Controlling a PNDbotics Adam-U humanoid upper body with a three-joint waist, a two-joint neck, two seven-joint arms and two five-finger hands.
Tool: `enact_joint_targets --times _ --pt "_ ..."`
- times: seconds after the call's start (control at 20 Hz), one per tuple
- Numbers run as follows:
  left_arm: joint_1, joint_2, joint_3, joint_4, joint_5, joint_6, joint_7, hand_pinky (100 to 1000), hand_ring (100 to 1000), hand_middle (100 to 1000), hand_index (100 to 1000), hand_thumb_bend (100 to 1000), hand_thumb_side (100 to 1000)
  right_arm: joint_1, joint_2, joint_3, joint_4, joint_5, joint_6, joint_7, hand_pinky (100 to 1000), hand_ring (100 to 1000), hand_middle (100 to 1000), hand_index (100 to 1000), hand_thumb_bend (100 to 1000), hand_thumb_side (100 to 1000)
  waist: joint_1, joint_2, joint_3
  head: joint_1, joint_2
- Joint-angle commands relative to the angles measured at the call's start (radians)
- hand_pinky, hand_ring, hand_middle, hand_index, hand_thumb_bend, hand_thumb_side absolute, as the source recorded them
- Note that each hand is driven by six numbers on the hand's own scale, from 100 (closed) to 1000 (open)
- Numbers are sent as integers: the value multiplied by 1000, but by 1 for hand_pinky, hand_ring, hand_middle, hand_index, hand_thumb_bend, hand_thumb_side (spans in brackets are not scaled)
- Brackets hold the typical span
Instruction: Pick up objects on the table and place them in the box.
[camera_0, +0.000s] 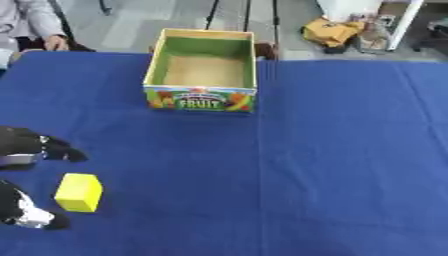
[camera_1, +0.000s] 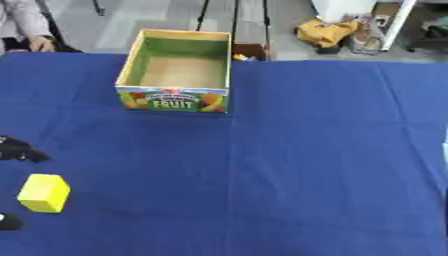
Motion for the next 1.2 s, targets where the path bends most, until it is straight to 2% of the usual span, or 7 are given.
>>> enact_joint_targets --times 0.05,0.3,0.5,0.85,1.2 --pt "-16 46 4 -14 -1 12 1 801 877 863 1000 532 769 -14 -10 -1 -15 0 0 3 788 880 737 871 100 1000 4 -18 0 4 -7" --pt "-31 60 -22 -13 -31 67 1 802 889 893 1000 528 763 -15 -9 1 -15 -1 0 5 788 880 736 871 100 1000 3 -13 -5 13 -25" --pt "-49 62 -45 7 -47 88 1 812 899 912 1000 523 758 -17 -8 2 -15 -3 -1 7 788 880 736 871 100 1000 1 -10 -7 21 -34" --pt "-79 61 -100 99 -70 69 1 820 906 912 1000 507 721 -20 -5 3 -15 -5 -1 8 788 880 735 871 100 1000 -2 -4 -13 31 -43" --pt "-104 54 -122 179 -101 47 1 820 906 906 1000 494 714 -23 -3 4 -15 -6 -1 9 788 880 734 871 100 1000 -3 0 -14 37 -44"
